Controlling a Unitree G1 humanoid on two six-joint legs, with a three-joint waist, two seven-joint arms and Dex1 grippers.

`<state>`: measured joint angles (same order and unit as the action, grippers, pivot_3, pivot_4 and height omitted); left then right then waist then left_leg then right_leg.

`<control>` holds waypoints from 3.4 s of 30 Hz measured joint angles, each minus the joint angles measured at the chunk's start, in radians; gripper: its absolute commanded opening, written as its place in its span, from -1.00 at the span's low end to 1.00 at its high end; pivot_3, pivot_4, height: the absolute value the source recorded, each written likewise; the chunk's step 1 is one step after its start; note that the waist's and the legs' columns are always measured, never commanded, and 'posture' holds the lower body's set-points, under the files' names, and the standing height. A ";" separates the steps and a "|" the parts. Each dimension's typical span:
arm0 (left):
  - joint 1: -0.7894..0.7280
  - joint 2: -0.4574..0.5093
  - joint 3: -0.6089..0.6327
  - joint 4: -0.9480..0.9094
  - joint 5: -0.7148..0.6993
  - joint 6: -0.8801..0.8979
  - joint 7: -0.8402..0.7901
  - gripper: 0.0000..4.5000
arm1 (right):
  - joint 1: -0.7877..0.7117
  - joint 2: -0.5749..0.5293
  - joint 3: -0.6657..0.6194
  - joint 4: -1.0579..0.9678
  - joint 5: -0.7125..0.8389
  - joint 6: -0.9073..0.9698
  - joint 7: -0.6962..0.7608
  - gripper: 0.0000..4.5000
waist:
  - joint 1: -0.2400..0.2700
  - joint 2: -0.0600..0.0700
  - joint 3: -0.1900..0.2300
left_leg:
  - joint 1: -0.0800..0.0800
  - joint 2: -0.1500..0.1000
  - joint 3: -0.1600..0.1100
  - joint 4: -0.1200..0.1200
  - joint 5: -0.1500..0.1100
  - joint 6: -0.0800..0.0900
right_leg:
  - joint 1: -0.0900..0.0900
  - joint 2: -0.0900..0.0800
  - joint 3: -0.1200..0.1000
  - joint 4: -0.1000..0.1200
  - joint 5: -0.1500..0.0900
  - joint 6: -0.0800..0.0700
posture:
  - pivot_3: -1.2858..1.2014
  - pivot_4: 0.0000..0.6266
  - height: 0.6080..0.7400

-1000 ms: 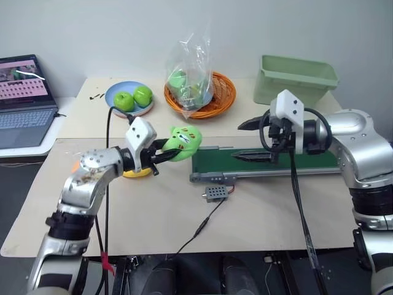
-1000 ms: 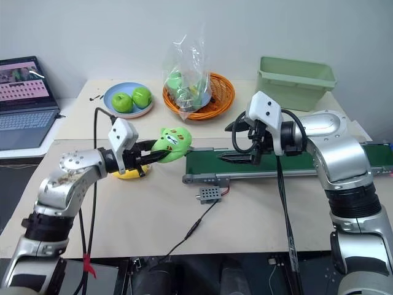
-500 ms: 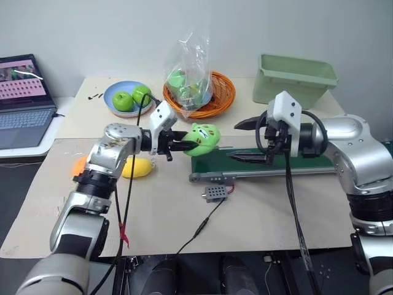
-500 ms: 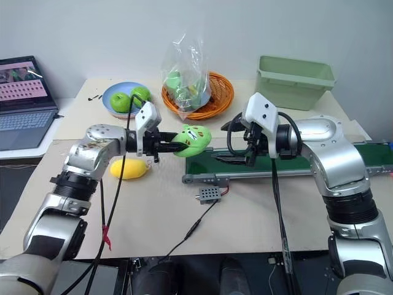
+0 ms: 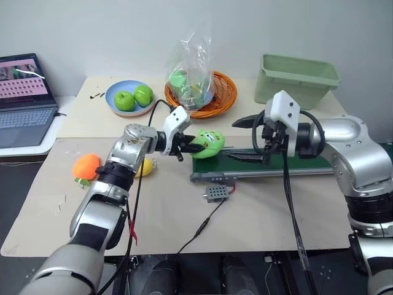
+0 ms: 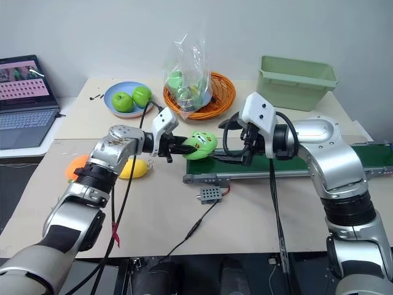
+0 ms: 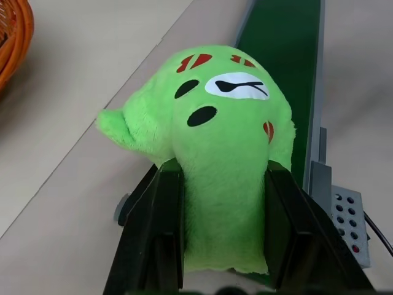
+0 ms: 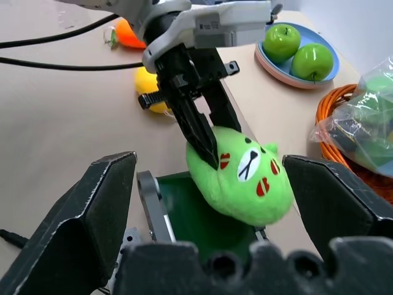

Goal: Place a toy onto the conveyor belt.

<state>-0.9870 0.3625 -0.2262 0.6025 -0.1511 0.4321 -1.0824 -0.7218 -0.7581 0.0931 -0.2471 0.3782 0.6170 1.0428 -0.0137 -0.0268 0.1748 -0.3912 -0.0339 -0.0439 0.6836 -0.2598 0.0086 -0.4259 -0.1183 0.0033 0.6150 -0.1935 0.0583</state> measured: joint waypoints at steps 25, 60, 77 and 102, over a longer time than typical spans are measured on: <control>0.058 -0.063 -0.028 -0.022 0.035 -0.014 0.011 0.64 | 0.026 -0.089 0.076 0.005 -0.075 0.012 0.026 1.00 | 0.000 0.000 0.000 | 0.000 0.000 0.000 0.001 0.000 0.000 | 0.000 0.000 0.000 0.001 0.000 0.000 | 0.03 -0.52 1.00; 0.441 0.140 0.368 -0.874 -0.381 0.309 0.174 0.98 | -0.021 -0.093 -0.108 0.144 0.146 0.069 0.176 1.00 | -0.005 0.000 0.000 | 0.003 0.004 0.001 0.001 0.000 0.001 | -0.001 0.004 0.007 -0.001 0.000 0.000 | 0.03 -0.52 1.00; 0.530 0.209 0.385 -0.960 -0.435 0.306 0.259 0.98 | -0.132 0.027 -0.060 0.302 0.156 0.028 0.239 1.00 | 0.001 0.000 0.000 | 0.004 0.005 0.001 0.001 0.000 0.000 | 0.000 0.004 0.007 -0.001 0.001 -0.001 | 0.03 -0.52 1.00; 0.515 0.215 0.358 -0.939 -0.432 0.291 0.328 0.98 | -0.137 0.057 -0.059 0.362 0.081 -0.036 0.213 1.00 | 0.000 0.000 0.000 | 0.004 0.005 0.002 0.001 -0.001 0.000 | 0.000 0.004 0.007 -0.001 0.001 -0.001 | 0.03 -0.52 1.00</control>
<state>-0.4725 0.5772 0.1322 -0.3364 -0.5830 0.7234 -0.7549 -0.8588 -0.7014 0.0336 0.1153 0.4590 0.5812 1.2556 -0.0139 -0.0265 0.1747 -0.3875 -0.0291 -0.0421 0.6848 -0.2603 0.0089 -0.4262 -0.1139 0.0106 0.6137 -0.1922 0.0574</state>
